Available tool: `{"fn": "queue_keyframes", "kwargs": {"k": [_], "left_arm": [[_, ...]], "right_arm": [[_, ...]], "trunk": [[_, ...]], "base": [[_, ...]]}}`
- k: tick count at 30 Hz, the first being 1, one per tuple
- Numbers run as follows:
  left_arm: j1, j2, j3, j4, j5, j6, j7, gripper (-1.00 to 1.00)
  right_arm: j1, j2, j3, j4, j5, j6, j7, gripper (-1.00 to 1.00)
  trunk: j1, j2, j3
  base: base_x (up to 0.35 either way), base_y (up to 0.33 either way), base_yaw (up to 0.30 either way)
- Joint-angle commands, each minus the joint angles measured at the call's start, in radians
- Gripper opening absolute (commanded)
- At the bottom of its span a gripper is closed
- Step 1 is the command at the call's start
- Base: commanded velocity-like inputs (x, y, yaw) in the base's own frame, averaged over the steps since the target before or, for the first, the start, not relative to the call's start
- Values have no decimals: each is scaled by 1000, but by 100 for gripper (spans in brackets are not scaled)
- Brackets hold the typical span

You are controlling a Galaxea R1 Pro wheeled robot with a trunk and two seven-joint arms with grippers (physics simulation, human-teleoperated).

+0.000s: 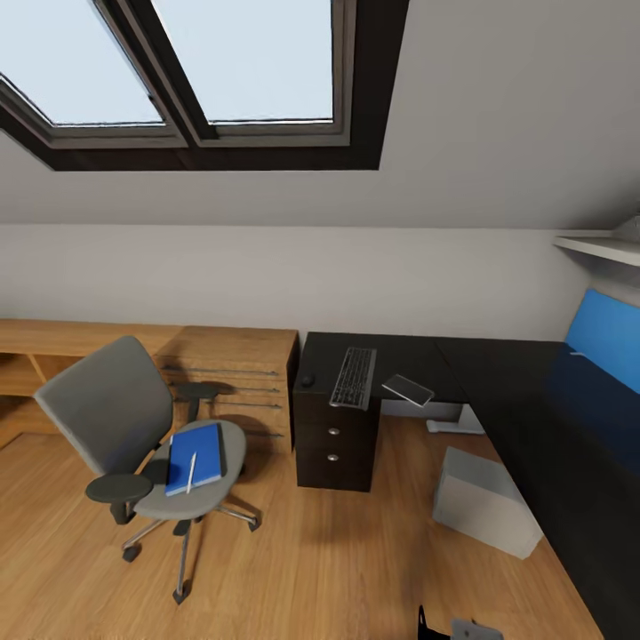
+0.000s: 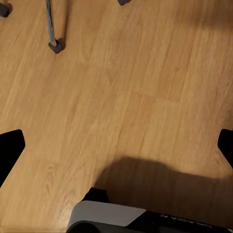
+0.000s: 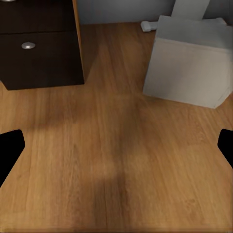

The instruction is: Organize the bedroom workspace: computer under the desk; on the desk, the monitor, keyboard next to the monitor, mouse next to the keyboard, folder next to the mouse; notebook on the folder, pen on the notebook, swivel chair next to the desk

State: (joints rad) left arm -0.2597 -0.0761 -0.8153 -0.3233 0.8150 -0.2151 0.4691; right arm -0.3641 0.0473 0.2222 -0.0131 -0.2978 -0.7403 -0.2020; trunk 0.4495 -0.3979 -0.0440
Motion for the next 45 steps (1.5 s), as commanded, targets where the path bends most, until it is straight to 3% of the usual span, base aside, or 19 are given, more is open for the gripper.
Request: {"fn": "queue_keyframes", "kwargs": {"k": [1,9,35,45], "left_arm": [[-1,0,-8,0,10,-6,5,100],[-1,1,-8,0,10,-6,5,100],[-1,-1,-8,0,10,-6,5,100],[-1,-1,-10,0,10,-6,5,100]], "right_arm": [[-1,0,9,1,-5,-2,-5,100],[-1,0,10,1,-5,-2,-5,100],[-1,9,10,2,14,-1,-5,100],[-1,9,9,1,14,2,-5,100]], "trunk": [[0,-2,-2],[0,-2,-2],[0,-2,-2],[0,-2,-2]], "base": [[-61,0,0],[-62,0,0],[-320,0,0],[-45,0,0]]}}
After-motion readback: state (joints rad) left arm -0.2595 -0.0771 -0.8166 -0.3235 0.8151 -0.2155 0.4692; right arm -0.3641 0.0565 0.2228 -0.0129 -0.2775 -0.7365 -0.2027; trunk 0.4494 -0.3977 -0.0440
